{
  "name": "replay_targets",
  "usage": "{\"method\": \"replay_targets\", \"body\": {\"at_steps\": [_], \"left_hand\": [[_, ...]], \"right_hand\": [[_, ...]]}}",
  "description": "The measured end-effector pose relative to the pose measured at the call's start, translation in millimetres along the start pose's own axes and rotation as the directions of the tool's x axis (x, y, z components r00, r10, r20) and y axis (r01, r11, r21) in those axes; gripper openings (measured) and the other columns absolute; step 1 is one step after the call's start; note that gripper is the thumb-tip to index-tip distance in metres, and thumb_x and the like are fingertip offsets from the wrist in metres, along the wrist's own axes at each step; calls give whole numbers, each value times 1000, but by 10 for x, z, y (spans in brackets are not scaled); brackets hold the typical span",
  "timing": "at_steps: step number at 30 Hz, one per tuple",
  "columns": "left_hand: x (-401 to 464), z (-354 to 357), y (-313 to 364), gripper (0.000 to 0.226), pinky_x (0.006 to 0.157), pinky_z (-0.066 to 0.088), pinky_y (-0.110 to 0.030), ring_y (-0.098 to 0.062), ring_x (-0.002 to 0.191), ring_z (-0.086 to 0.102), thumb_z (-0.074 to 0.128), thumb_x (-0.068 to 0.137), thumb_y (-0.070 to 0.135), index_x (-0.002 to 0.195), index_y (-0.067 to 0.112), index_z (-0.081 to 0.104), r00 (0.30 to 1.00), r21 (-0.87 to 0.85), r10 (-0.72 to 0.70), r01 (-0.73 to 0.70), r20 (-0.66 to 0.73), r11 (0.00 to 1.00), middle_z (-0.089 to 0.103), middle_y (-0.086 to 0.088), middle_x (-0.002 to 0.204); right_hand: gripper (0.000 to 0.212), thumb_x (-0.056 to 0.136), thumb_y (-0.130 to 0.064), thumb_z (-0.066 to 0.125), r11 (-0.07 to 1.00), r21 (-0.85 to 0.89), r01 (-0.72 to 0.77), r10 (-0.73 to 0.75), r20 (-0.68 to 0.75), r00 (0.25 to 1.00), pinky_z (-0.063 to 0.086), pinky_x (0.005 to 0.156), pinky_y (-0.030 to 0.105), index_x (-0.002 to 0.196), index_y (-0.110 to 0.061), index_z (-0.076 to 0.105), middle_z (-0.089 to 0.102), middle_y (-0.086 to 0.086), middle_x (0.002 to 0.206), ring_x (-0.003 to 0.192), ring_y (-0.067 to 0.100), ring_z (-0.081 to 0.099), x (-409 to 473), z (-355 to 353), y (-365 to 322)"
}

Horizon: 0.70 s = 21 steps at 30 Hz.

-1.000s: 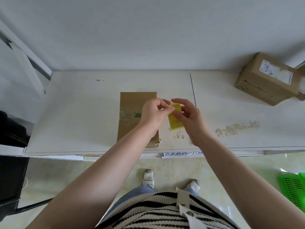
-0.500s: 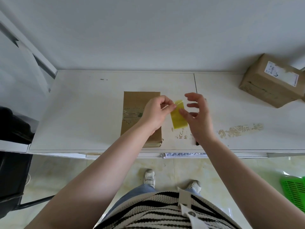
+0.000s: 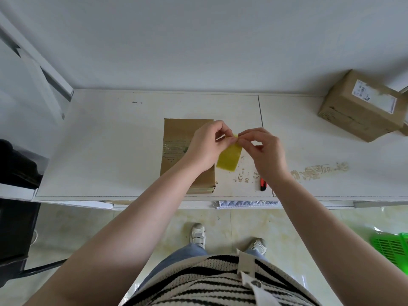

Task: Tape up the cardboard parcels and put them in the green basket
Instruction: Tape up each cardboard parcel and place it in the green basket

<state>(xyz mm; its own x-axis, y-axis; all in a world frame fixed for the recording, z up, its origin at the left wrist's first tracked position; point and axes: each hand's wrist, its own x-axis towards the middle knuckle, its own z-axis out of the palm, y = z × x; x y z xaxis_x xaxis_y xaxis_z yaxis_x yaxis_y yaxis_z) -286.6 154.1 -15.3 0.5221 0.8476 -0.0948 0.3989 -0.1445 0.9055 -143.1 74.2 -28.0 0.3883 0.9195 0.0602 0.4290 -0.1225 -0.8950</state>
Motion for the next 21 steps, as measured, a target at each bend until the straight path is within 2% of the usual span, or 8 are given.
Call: {"method": "replay_targets", "body": {"at_steps": [4,7,10,12,14,16,18,21], "left_hand": [[-72,57,14,16,86,53,-34,-17,93,64,71,88,13,96,6,59,990,31,119,-117,-74,993,65,-4,98],[-86,114,16,23,86,52,-41,-22,93,61,66,91,10,110,6,53,973,83,201,-192,-117,978,60,-6,101],[-64,87,45,48,92,52,-33,-18,102,61,66,91,12,132,18,42,979,31,182,-180,-92,983,56,-6,111],[-38,62,31,33,92,53,-34,-20,103,60,66,92,17,121,13,52,967,103,247,-240,-68,965,57,-8,111],[-18,43,6,17,88,51,-26,-17,100,60,68,90,20,102,10,61,959,156,279,-268,-54,951,58,-6,106],[-2,44,-10,14,87,50,-23,-16,100,62,73,86,19,88,9,63,975,70,205,-200,-80,977,61,-5,104],[21,58,-2,15,87,53,-27,-16,98,66,76,83,15,81,8,63,995,-126,49,-59,-82,990,65,-5,104],[74,92,15,16,78,55,-26,-6,84,67,75,85,14,75,9,63,982,-343,-176,141,-73,929,70,2,97]], "right_hand": [[13,90,-10,65,987,115,-116,117,1,993,55,74,26,81,-16,72,68,-8,96,85,11,64,93,9,-68],[12,90,-6,65,947,232,-223,227,13,974,57,71,22,81,-10,72,69,-2,97,84,12,67,157,22,-122],[9,90,-3,64,897,313,-311,307,62,950,59,72,24,84,-2,70,69,3,97,79,11,69,177,14,-132],[9,91,-2,63,870,358,-339,331,85,940,58,70,22,85,0,70,68,4,94,75,8,69,175,2,-138],[11,91,-3,63,886,331,-325,308,103,946,57,71,23,82,-3,71,69,3,91,75,8,69,187,-21,-138],[15,90,-4,65,922,263,-285,261,123,958,58,73,24,78,-10,72,70,0,91,77,10,69,201,-46,-137],[16,88,-6,67,942,226,-247,225,119,967,58,73,23,76,-15,74,69,-4,90,77,10,70,214,-56,-126],[11,85,-13,72,931,279,-235,232,44,972,59,77,27,87,-24,75,71,-8,94,82,10,70,210,-65,-110]]}}
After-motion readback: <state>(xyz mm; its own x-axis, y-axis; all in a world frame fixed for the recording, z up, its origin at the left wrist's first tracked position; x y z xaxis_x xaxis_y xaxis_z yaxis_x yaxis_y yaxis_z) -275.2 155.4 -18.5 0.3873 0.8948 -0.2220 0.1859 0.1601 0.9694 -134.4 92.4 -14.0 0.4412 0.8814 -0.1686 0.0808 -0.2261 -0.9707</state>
